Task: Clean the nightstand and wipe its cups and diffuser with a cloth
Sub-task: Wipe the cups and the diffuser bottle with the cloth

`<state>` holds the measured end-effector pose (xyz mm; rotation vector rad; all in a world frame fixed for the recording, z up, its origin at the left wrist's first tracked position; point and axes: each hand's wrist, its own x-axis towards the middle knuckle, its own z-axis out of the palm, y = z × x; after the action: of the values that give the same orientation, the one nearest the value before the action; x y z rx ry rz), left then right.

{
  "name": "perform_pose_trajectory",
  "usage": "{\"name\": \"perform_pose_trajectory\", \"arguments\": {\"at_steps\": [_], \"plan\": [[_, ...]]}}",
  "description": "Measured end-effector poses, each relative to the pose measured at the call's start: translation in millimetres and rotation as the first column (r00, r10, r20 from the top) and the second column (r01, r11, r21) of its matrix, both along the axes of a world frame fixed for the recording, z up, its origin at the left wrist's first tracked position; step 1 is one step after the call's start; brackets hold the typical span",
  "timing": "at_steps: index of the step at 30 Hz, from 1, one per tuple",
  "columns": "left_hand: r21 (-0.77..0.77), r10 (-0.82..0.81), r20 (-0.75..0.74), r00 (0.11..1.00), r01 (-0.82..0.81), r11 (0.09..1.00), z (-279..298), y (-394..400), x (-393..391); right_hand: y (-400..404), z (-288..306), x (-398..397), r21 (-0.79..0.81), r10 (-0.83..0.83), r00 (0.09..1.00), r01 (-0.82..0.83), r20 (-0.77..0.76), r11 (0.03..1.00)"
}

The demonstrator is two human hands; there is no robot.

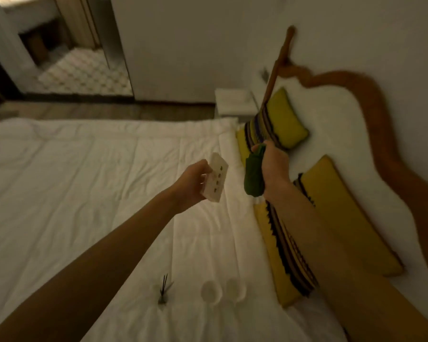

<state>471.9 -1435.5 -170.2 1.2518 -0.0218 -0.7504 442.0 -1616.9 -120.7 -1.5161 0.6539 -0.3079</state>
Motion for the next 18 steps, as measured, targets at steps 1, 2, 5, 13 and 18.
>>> {"name": "perform_pose_trajectory", "arguments": {"at_steps": [1, 2, 5, 13, 18], "plan": [[-0.076, -0.006, -0.005, 1.000, 0.005, 0.997, 20, -4, 0, 0, 15, -1, -0.023, -0.018, 0.999, 0.019, 0.042, 1.000], [-0.148, -0.012, -0.007, 1.000, 0.011, 0.989, 40, -8, -2, 0, 31, -2, -0.040, -0.040, 0.995, 0.044, 0.087, 0.998], [-0.283, 0.004, -0.023, 1.000, -0.011, 0.959, 89, -23, -13, 0, 77, -12, -0.067, -0.094, 0.969, 0.112, 0.229, 0.992], [-0.490, 0.064, 0.162, 0.985, 0.024, 0.872, 171, -76, -52, 10, 168, -37, -0.315, -0.050, 0.845, 0.254, 0.533, 0.914], [-0.471, 0.158, 0.318, 0.935, 0.011, 0.882, 206, -84, -58, 18, 174, -62, -0.532, 0.150, 0.745, 0.305, 0.650, 0.790]]}}
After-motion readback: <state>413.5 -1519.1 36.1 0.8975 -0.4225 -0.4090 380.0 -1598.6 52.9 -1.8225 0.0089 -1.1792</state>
